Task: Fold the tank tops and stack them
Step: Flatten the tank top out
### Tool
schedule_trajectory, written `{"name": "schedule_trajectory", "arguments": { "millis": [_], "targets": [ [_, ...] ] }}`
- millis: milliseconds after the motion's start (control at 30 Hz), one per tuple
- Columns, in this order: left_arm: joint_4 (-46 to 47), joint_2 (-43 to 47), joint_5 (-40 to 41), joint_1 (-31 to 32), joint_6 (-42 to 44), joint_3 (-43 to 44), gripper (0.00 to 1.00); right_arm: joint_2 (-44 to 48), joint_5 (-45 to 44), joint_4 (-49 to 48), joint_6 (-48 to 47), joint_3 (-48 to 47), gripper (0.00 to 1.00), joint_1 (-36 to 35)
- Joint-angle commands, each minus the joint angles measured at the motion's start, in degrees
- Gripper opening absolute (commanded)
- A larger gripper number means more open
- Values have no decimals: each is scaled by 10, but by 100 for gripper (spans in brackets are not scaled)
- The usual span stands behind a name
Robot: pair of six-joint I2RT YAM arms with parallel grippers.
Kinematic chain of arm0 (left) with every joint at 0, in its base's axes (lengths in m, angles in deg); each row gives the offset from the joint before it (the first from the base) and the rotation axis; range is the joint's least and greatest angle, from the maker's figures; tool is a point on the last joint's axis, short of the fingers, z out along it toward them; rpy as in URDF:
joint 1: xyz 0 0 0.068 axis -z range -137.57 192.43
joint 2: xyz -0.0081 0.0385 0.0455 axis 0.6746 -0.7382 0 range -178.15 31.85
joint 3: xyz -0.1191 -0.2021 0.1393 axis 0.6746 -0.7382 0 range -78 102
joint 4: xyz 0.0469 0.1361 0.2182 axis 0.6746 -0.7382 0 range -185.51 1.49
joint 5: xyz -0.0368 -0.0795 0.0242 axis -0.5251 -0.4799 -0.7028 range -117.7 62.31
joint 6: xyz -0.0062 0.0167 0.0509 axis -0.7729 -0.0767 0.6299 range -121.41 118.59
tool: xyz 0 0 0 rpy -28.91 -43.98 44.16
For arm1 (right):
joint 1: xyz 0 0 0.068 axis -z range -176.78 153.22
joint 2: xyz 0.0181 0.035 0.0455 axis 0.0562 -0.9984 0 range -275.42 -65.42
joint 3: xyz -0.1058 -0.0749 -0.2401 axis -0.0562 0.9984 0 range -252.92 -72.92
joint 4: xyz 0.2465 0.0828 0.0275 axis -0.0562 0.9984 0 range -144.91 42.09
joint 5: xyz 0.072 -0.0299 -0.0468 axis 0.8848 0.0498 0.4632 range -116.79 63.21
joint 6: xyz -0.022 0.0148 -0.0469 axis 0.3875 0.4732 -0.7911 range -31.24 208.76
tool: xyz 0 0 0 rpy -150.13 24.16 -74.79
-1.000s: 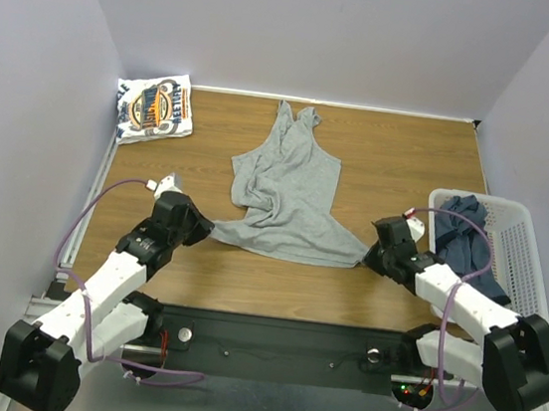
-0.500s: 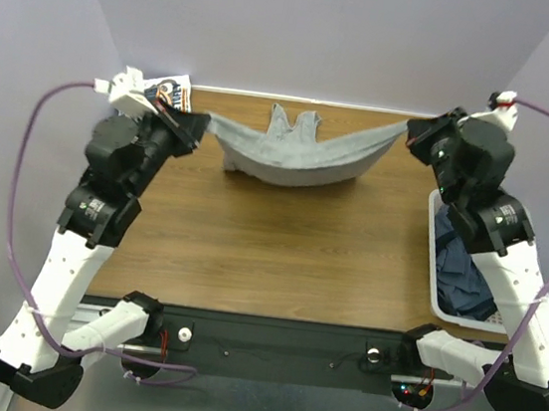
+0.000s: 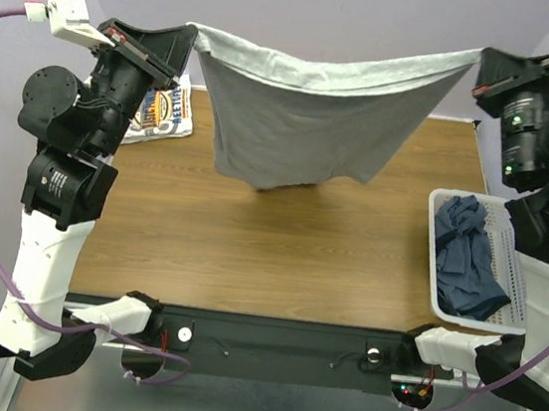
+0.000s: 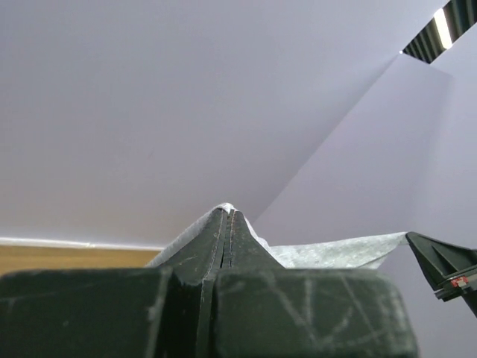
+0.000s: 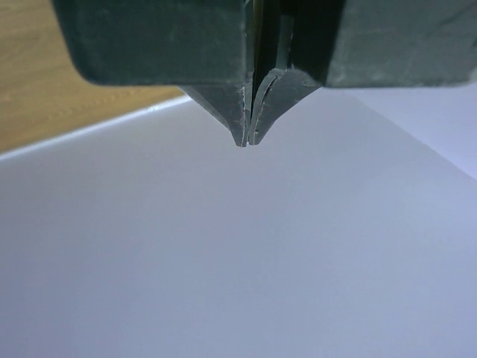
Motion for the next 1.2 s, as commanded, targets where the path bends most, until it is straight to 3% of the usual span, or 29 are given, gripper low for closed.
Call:
{"name": "schedule_trajectory", "arguments": {
  "millis": [0,433,700,900,1067,1167],
  "targets": [
    [67,4,-14,-3,10,60,0,-6,-7,-40,-44,-68,0,1],
    [111,-69,32,-3,23,152,0,-57,-3,-112,-89,-138,0,1],
    [195,-152,19,-31,22,156,0,-182,-22,-169,-130,-150,0,0],
    [289,-302,-78,-93,-43,229,0,-317,7,-218,-143,-250,1,34],
    [330,-514,-149,-119,-91,463,0,-452,102,-247,-60,-335,0,112],
    [428,-586,-170,-140,-146,494,0,-486,188,-291,33,-337,0,168]
  ]
}}
